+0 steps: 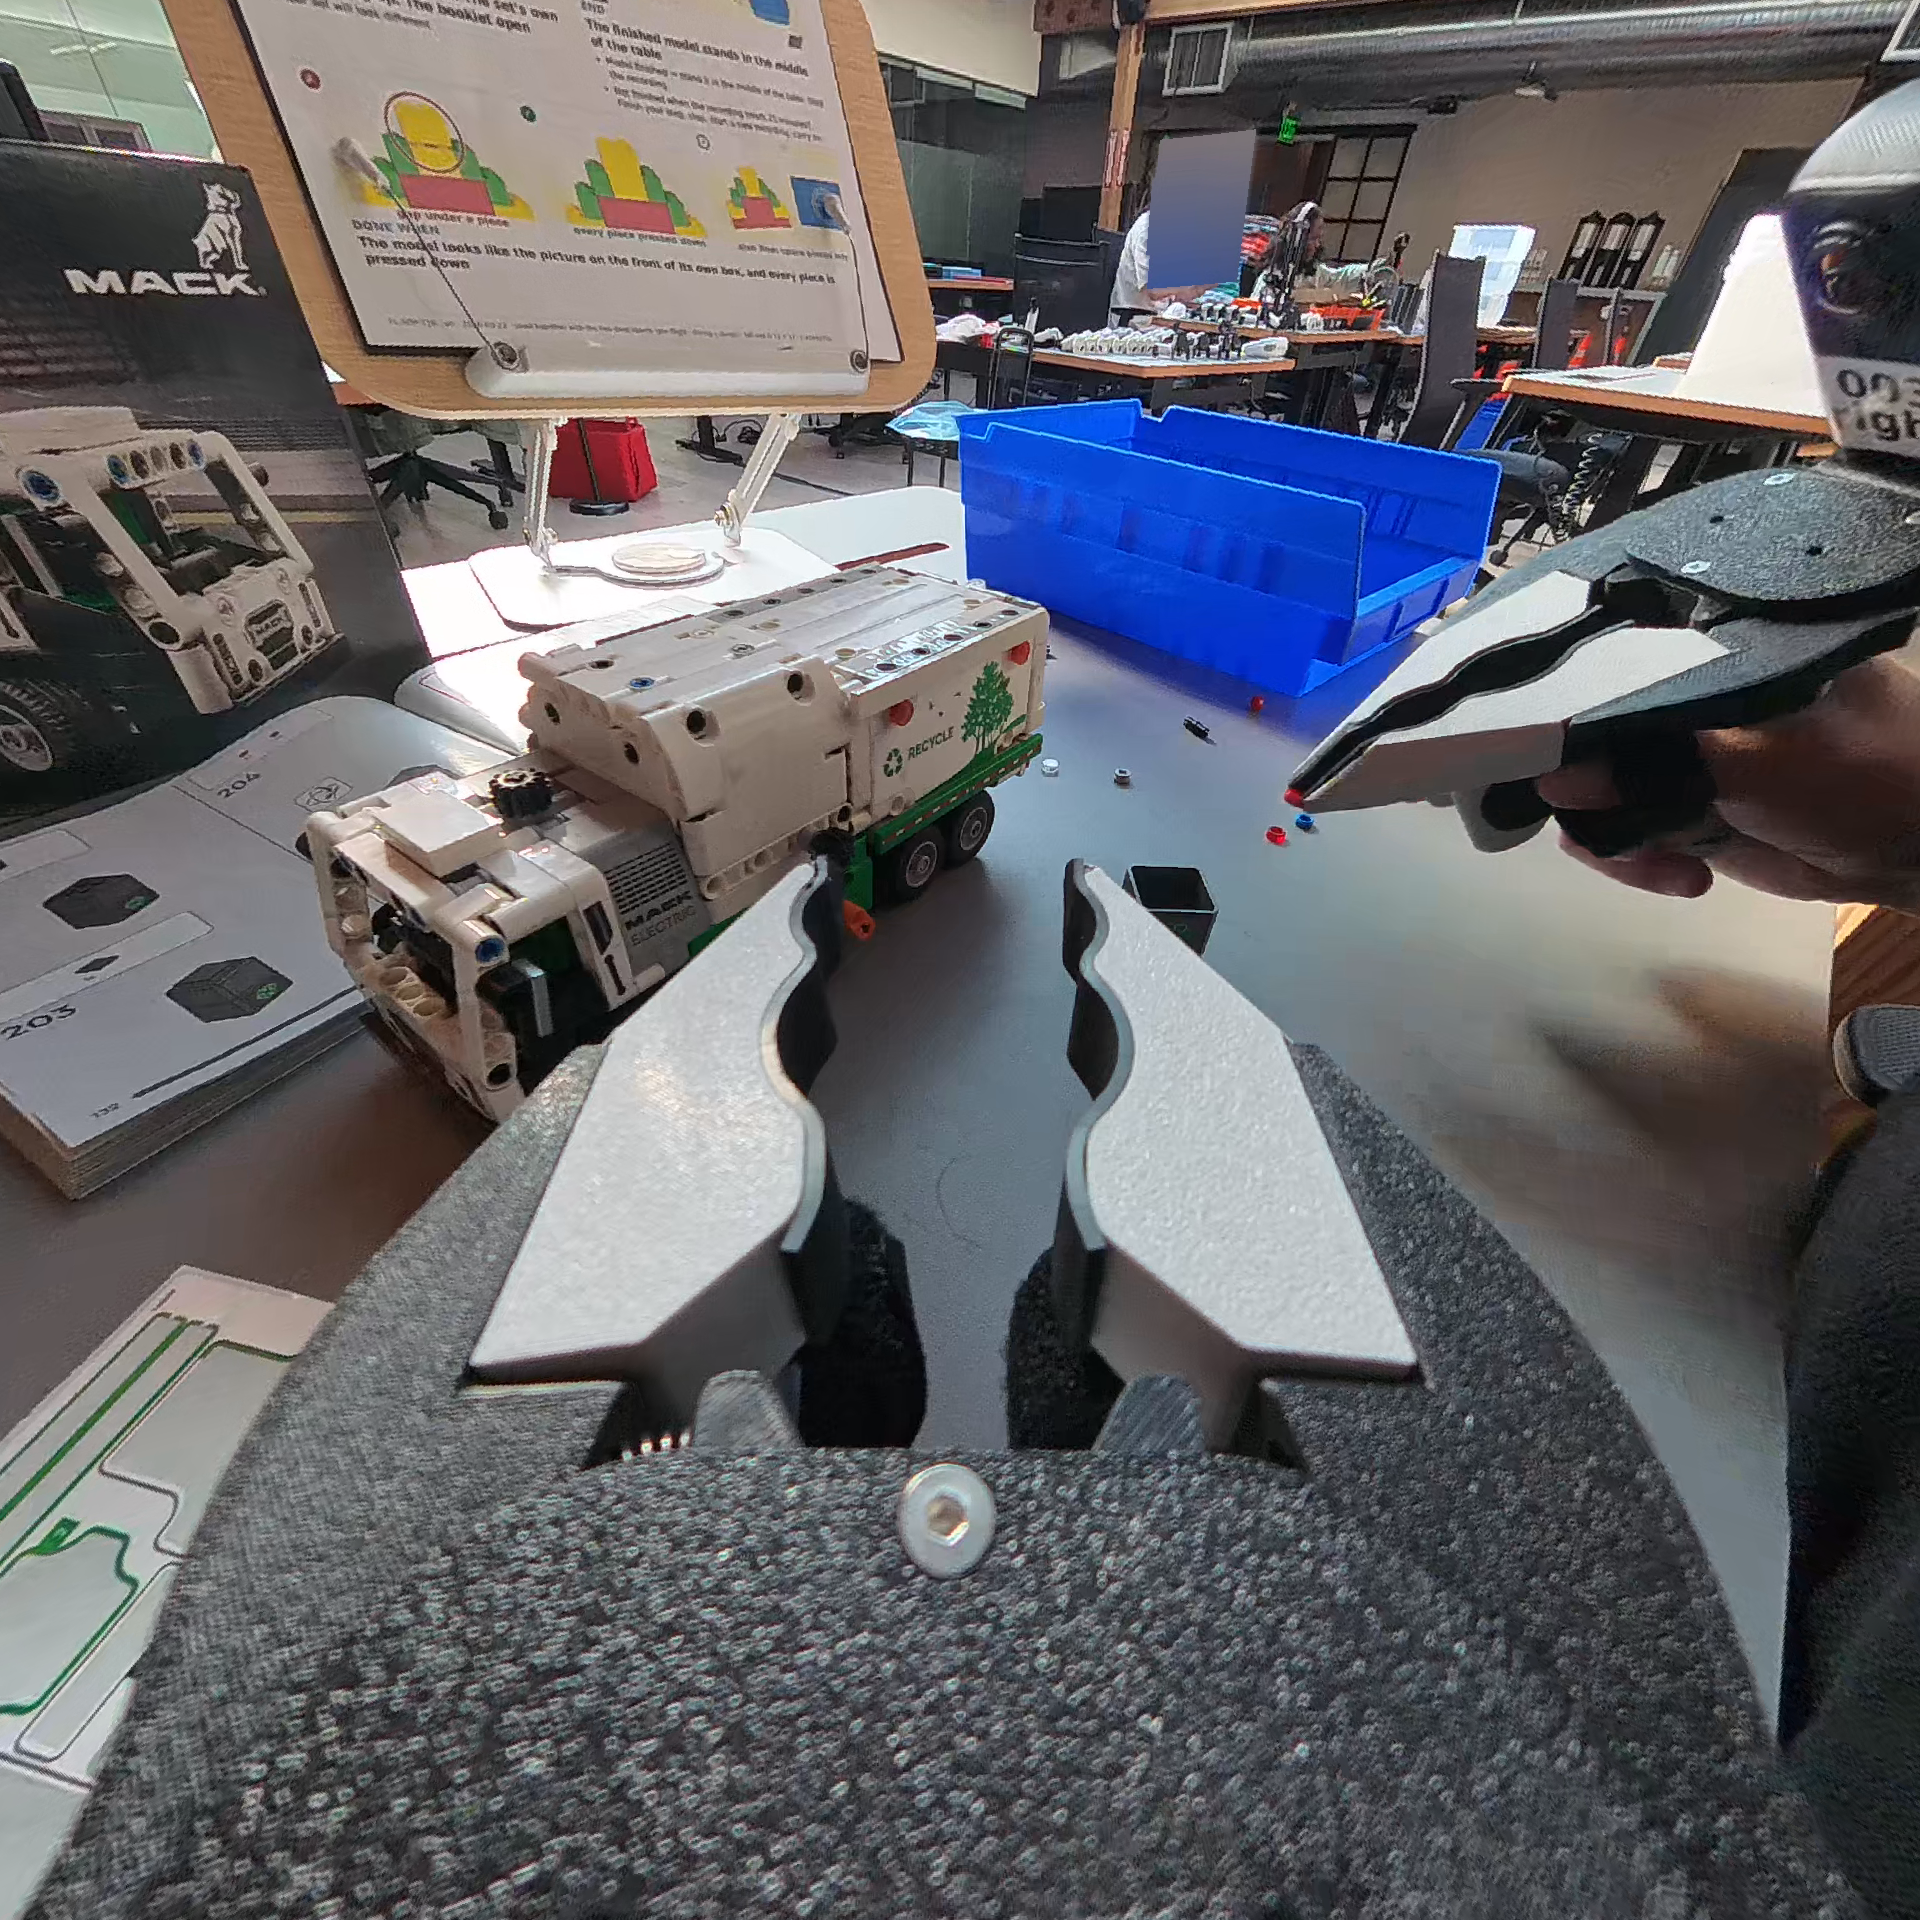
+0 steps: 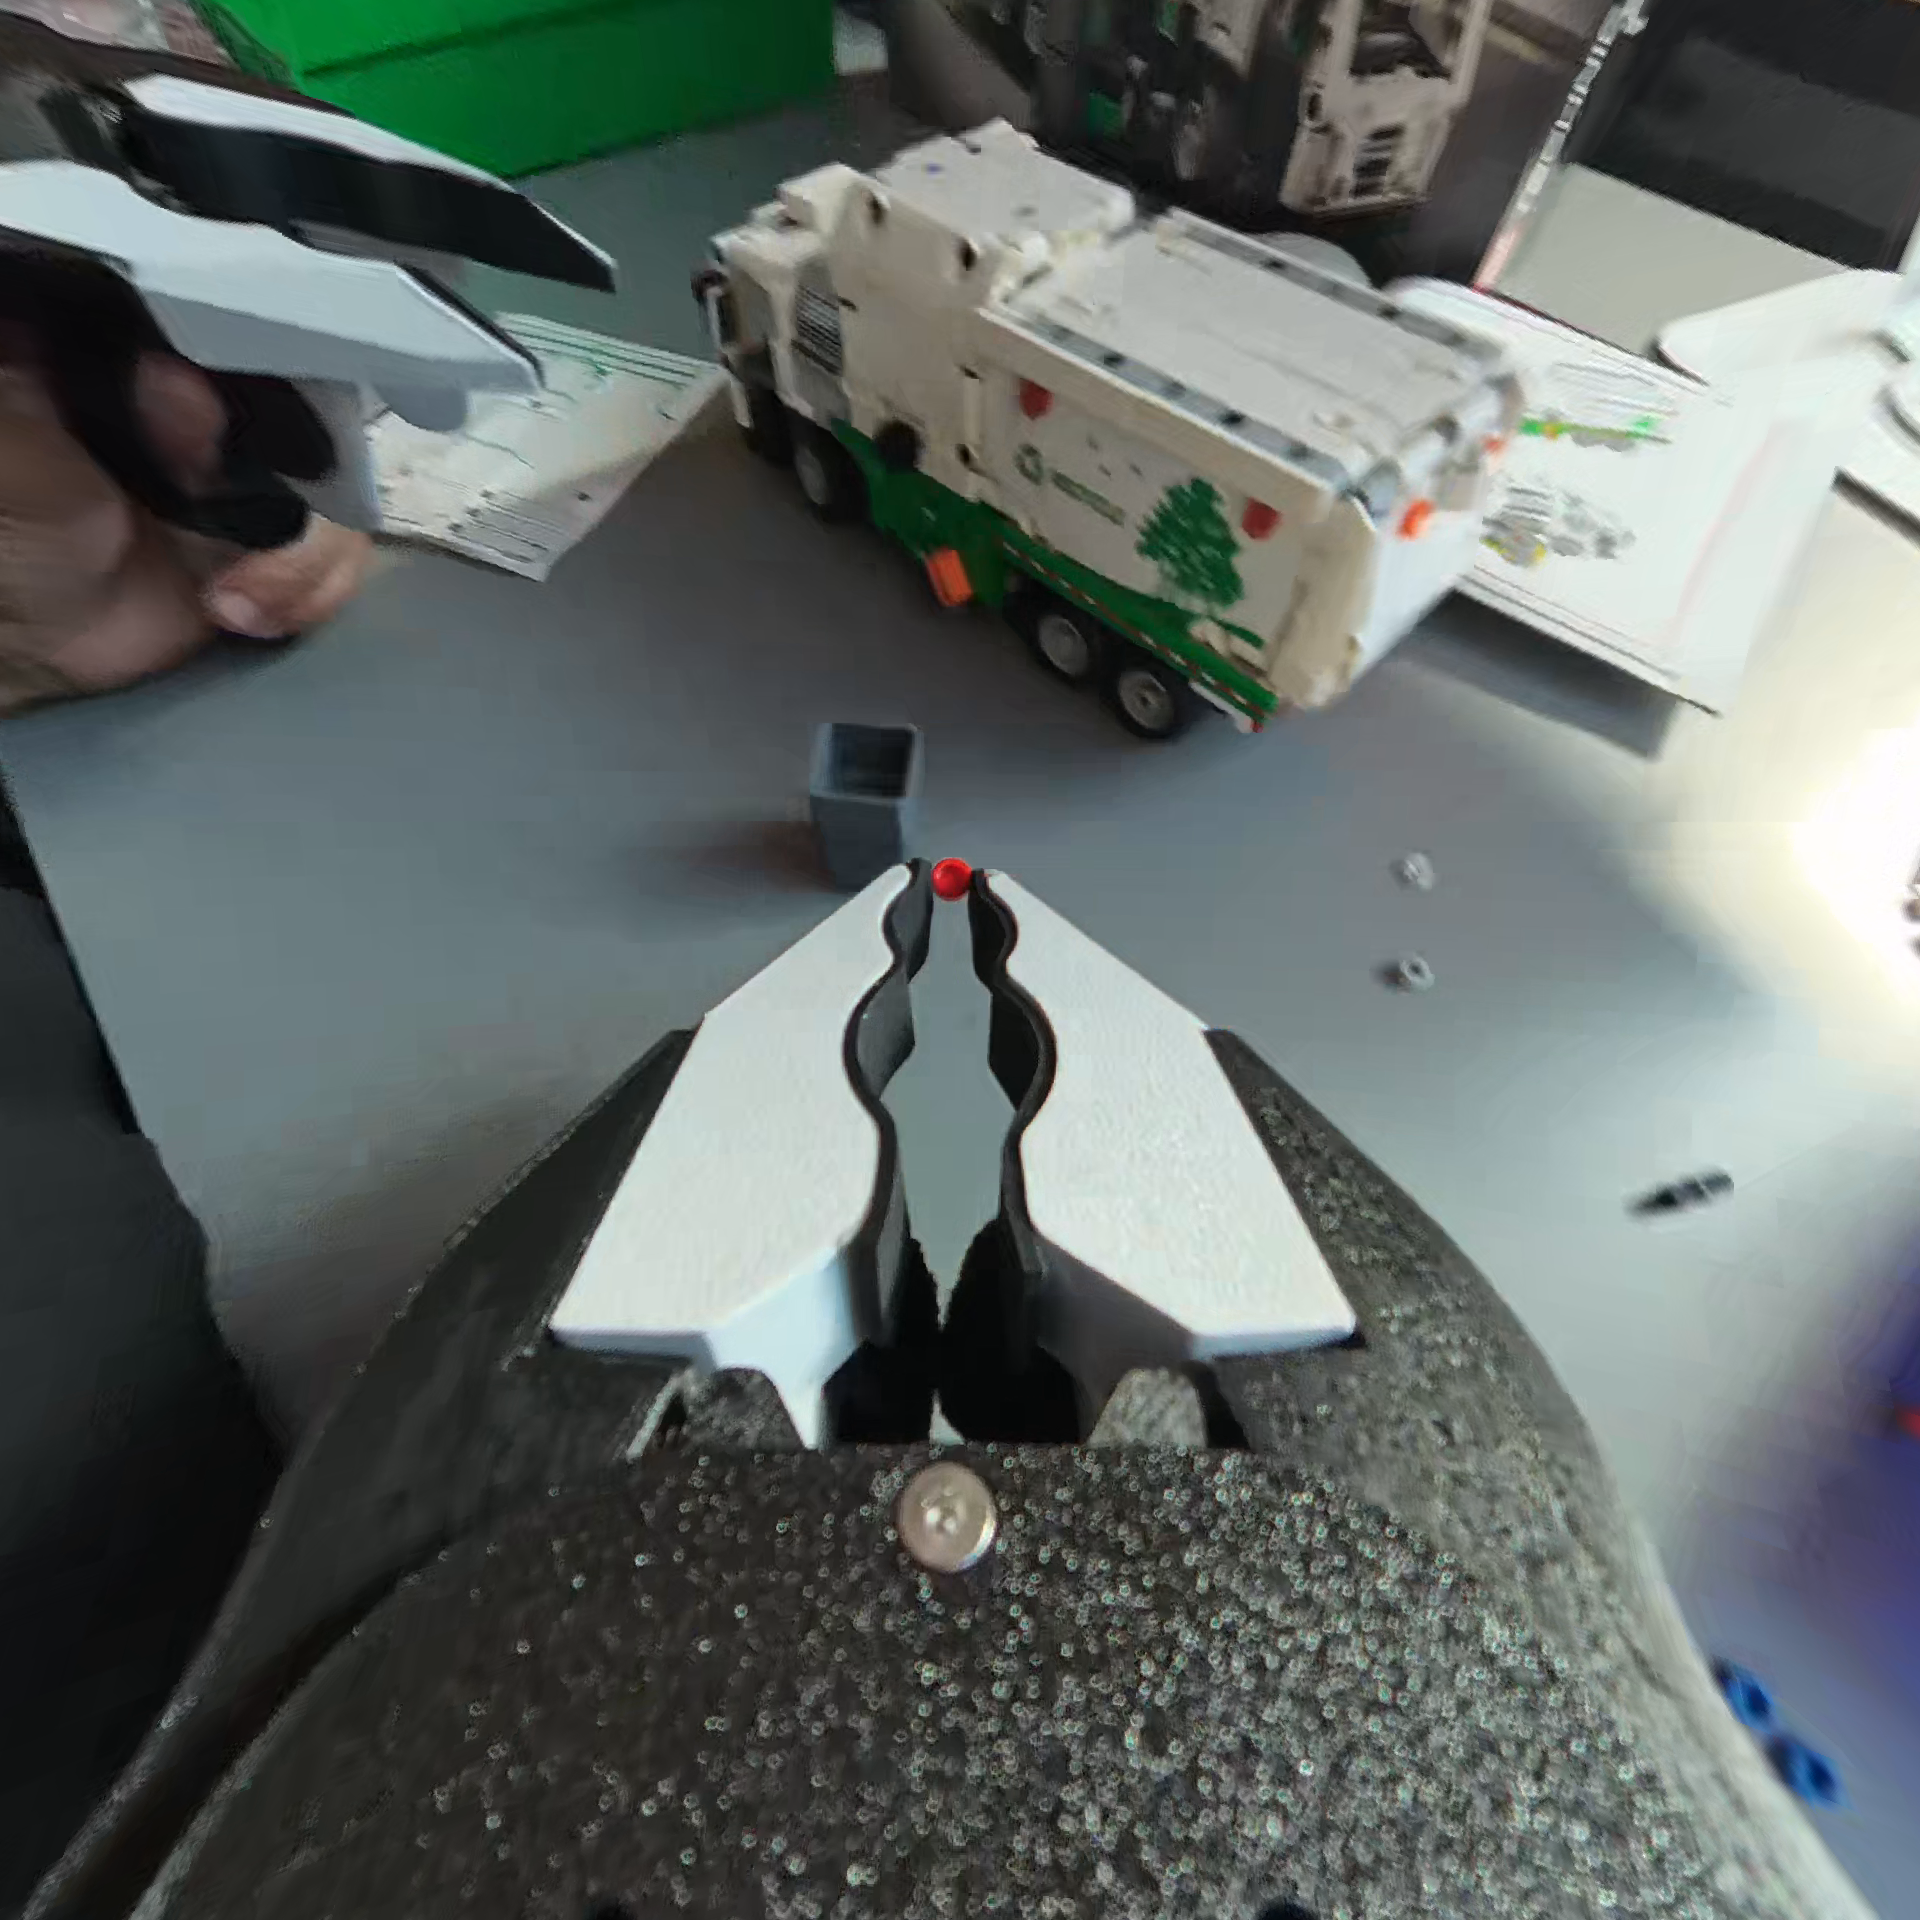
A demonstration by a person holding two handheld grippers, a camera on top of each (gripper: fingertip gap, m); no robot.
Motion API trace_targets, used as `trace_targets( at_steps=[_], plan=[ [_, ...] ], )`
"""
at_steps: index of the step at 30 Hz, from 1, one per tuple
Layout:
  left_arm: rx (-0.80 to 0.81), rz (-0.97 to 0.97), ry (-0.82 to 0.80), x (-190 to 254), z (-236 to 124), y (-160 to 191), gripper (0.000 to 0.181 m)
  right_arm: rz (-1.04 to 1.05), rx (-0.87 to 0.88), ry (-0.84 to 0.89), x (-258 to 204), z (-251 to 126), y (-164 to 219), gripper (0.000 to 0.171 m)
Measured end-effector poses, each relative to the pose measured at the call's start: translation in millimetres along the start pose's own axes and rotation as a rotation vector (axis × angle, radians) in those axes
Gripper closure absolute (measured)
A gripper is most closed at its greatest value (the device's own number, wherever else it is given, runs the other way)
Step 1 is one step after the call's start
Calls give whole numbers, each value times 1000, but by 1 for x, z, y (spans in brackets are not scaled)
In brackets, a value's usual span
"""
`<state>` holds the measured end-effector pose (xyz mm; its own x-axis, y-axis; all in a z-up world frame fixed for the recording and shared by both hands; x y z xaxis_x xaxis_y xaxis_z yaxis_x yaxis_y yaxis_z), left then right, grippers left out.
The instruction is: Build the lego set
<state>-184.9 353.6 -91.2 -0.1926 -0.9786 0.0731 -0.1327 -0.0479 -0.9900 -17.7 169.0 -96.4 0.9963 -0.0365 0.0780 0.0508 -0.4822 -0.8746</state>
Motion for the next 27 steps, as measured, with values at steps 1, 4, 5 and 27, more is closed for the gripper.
trace_targets(
  at_steps=[1,4,5,27],
  plan=[
    [3,1,-1,0,0,0,141,-10,1,-34,-8,9,-8,165],
    [7,4,0,0,-1,0,141,-51,-20,-69,-17,30,-18,165],
    [9,3,1,1,-1,0,141,-67,-35,-82,-18,34,-19,165],
    [-1,-21,19,-1,0,0,142,68,-177,225,45,-17,53,152]
  ],
)
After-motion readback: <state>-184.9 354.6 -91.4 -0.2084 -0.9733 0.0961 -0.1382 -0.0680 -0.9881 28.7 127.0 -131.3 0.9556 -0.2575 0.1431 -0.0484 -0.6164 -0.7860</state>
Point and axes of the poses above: each gripper's, where its closed fingertips meet, z out along the fingers, y out of its underside, x = y × z across the jaws, the point moved 8 cm from there along -z, back along the fingers, and after that the axes turned 7 degrees about y, right-handed, at the moved point
